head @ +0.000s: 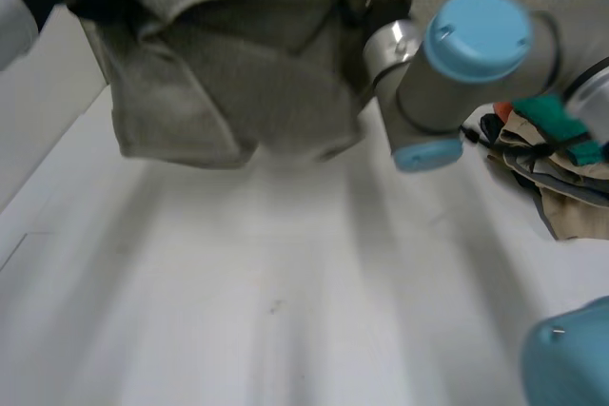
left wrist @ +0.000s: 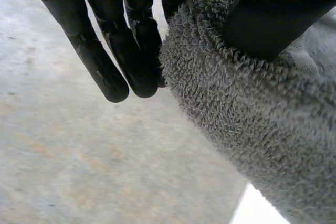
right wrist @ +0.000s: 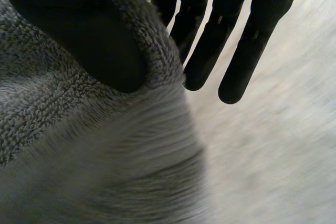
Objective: Fold the laundry.
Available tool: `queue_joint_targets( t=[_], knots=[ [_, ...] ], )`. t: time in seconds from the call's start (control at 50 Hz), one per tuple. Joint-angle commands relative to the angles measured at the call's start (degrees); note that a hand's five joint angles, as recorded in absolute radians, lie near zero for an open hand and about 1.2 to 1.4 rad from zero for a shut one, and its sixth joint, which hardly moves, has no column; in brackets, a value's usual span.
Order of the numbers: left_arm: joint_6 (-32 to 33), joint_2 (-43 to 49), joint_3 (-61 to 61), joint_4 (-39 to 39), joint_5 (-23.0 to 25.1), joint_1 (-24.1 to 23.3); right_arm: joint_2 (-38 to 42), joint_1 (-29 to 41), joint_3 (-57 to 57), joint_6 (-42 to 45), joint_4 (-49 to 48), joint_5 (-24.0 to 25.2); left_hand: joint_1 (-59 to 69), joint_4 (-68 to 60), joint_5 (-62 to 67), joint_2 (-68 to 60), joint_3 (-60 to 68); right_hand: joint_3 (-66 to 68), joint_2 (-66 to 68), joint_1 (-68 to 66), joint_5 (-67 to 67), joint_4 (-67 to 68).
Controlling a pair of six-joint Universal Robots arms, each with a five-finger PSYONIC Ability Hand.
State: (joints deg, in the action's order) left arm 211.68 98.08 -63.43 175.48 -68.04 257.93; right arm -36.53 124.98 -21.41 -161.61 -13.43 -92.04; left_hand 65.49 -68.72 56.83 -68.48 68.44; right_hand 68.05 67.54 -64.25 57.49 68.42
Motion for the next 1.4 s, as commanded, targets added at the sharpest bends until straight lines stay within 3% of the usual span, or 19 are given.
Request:
queue_joint_targets(
  t=[0.02, 0.14, 0.26, 0.4, 0.48, 0.5, 0.52, 0.58, 0.7, 0.8, 0.94, 1.06, 1.18, 1.4],
  knots=[
    [-4.6, 8.87, 11.74, 1.18, -2.62, -0.67, -11.45, -1.4, -16.61, 5.7, -9.32, 0.9, 14.51, -11.28, 13.17, -11.52, 11.56, 11.95, 12.46, -15.75, 12.51, 11.58],
    [-6.02, 17.57, 14.3, 0.91, -4.73, -2.87, -19.54, -4.3, -37.71, 6.57, -17.23, 1.6, 14.51, -11.28, 13.17, -11.52, 11.56, 11.95, 12.46, -15.75, 12.51, 11.58],
    [-5.49, 23.11, 7.47, -1.45, -5.0, -5.06, -22.27, -7.03, -57.55, 8.85, -16.11, 5.36, 14.51, -11.28, 13.17, -11.52, 11.56, 11.95, 12.46, -15.75, 12.51, 11.58],
    [-2.33, 27.69, -1.43, -2.25, -3.33, -6.56, -18.32, -8.78, -71.04, 13.86, -13.02, 11.26, -7.48, 10.71, -8.83, 10.48, -10.44, 1.35, 1.86, -5.15, 1.91, 0.98],
    [1.1, 27.96, -4.59, -2.78, -3.41, -6.48, -18.31, -10.89, -72.89, 18.08, -11.71, 11.18, -27.8, 31.03, -29.14, 30.79, -30.75, -18.96, -18.45, 15.17, -18.41, -19.34],
    [2.23, 27.0, -5.38, -3.3, -3.67, -6.39, -19.27, -11.68, -72.81, 18.44, -10.75, 11.01, -38.68, 41.92, -40.03, 41.68, -41.64, -34.01, -33.5, 30.21, -33.45, -34.38],
    [2.51, 26.38, -5.82, -3.65, -3.85, -6.3, -19.89, -12.21, -72.63, 18.35, -10.13, 10.92, -42.79, 46.02, -44.13, 45.78, -45.74, -40.99, -40.47, 37.19, -40.43, -41.36],
    [2.6, 22.79, -7.05, -4.09, -4.46, -6.13, -23.66, -13.18, -70.88, 16.6, -7.5, 11.09, -53.38, 56.61, -54.72, 56.38, -56.33, -50.79, -50.27, 46.99, -50.23, -51.16],
    [-0.2, 14.18, -10.21, -4.45, -6.22, -5.34, -31.75, -14.41, -64.56, 9.58, 4.35, 12.05, -55.49, 58.72, -56.83, 58.48, -58.44, -55.86, -55.34, 52.06, -55.3, -56.23],
    [-3.37, 8.63, -14.61, -4.36, -7.8, -4.54, -32.29, -15.82, -57.61, 5.17, 14.38, 15.57, -55.49, 58.72, -56.83, 58.48, -58.44, -55.86, -55.35, 52.07, -55.3, -56.23],
    [-6.37, 3.52, -22.87, -4.53, -11.67, -2.7, -26.85, -15.91, -46.71, 7.01, 24.15, 19.44, -55.49, 58.72, -56.83, 58.48, -58.44, -47.8, -47.29, 44.01, -47.25, -48.17],
    [-7.51, 2.91, -29.38, -4.97, -13.17, 0.11, -19.38, -15.56, -37.66, 11.49, 31.36, 20.06, -33.95, 37.19, -35.3, 36.95, -36.91, -35.18, -34.67, 31.39, -34.62, -35.55],
    [-7.51, 2.82, -33.94, -4.71, -10.54, 2.66, -10.43, -15.12, -29.58, 15.62, 34.44, 19.8, -17.97, 21.2, -19.31, 20.96, -20.92, -30.97, -30.45, 27.17, -30.41, -31.34],
    [-6.98, 6.32, -35.89, -4.36, -7.11, 4.77, 1.54, -13.89, -19.46, 16.42, 35.49, 17.07, -27.84, 31.08, -29.19, 30.84, -30.8, -31.3, -30.79, 27.51, -30.75, -31.67]
  ],
)
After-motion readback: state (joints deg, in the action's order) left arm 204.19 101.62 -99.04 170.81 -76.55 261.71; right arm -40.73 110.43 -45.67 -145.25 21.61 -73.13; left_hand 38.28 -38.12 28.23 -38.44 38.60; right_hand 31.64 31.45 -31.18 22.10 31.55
